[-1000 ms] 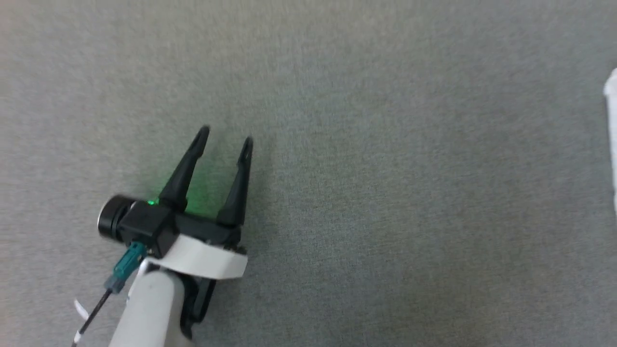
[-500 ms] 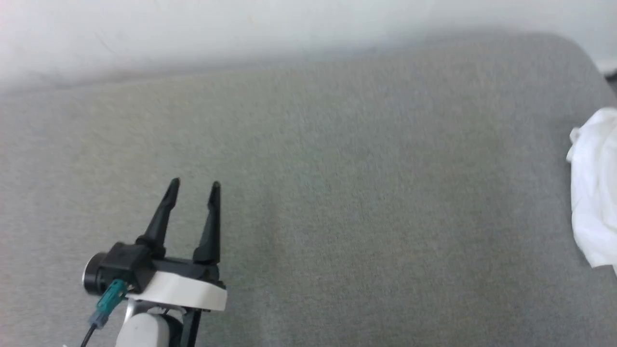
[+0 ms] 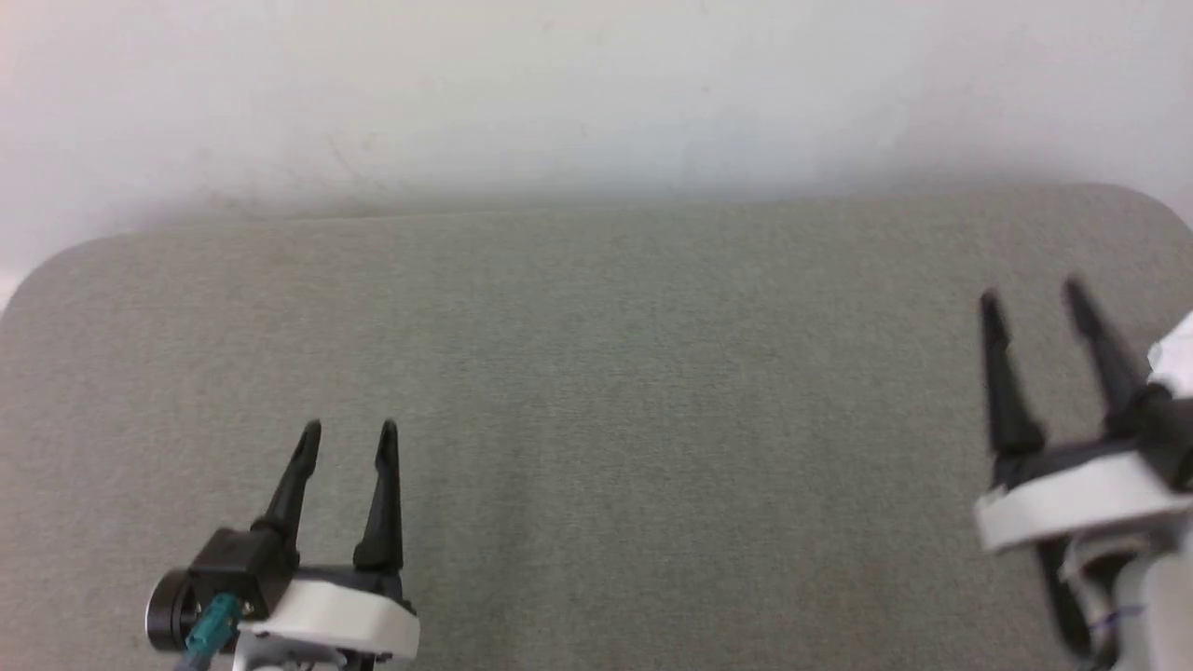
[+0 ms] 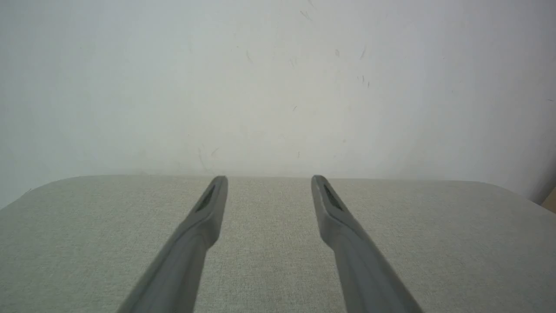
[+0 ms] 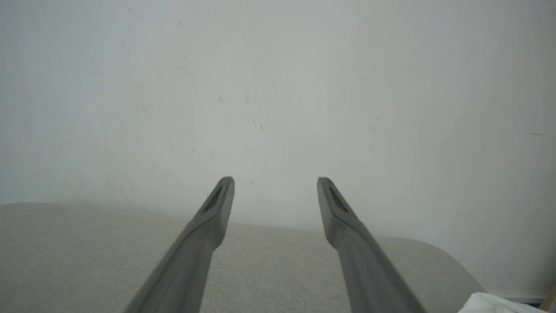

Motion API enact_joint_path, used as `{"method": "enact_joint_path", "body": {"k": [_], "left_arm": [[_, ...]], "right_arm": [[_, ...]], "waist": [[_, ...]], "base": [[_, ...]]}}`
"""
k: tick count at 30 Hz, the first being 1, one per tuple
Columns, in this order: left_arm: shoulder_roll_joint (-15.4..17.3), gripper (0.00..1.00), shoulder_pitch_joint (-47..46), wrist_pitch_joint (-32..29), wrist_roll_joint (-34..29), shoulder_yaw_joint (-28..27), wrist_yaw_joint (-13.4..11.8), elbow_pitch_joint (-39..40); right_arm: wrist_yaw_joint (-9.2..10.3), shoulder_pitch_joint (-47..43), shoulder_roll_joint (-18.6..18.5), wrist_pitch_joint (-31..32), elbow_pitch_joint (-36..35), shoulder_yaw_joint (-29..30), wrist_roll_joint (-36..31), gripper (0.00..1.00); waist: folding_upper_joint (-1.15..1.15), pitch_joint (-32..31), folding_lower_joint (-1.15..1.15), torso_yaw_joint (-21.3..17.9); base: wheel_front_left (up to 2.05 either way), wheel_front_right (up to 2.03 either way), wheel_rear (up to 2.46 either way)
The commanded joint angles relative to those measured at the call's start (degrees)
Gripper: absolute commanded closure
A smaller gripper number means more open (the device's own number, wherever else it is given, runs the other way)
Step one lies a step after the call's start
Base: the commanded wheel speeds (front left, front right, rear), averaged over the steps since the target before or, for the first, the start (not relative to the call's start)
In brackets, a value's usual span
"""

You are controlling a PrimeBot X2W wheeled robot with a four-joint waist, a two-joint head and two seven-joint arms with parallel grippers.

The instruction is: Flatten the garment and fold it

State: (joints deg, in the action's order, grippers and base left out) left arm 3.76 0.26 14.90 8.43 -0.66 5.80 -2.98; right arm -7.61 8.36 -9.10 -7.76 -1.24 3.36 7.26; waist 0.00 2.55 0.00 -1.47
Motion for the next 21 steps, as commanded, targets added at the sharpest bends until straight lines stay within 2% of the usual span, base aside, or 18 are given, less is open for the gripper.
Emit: {"method": "enact_joint_path", "body": {"k": [1, 4, 7, 21], "left_arm": [[-0.23, 0.0, 1.26, 0.1, -0.76, -0.35, -1.0, -0.7], [-0.42, 0.0, 2.87, 0.1, -1.78, -0.49, -2.5, -0.67], [-0.57, 0.0, 4.55, 0.1, -1.87, -0.35, -3.18, -0.5], [-0.78, 0.0, 6.53, 0.1, -2.9, -0.11, -2.97, 0.72]], "right_arm": [[0.12, -2.47, 1.89, -0.78, -0.06, -0.01, -0.54, 0.0], [0.12, -7.09, 4.63, -1.99, 0.36, 0.0, -0.9, 0.0], [0.12, -10.47, 5.74, -3.36, 1.62, -0.12, -1.06, 0.0], [0.12, -13.09, 6.21, -6.2, 5.71, -1.27, 0.48, 0.0]], "waist": [[0.0, -2.17, 0.0, 2.12], [0.0, -3.22, 0.0, 2.95], [0.0, -3.83, 0.0, 3.59], [0.0, -4.32, 0.0, 4.6]], "base": [[0.0, 0.0, 0.0], [0.0, 0.0, 0.0], [0.0, 0.0, 0.0], [0.0, 0.0, 0.0]]}}
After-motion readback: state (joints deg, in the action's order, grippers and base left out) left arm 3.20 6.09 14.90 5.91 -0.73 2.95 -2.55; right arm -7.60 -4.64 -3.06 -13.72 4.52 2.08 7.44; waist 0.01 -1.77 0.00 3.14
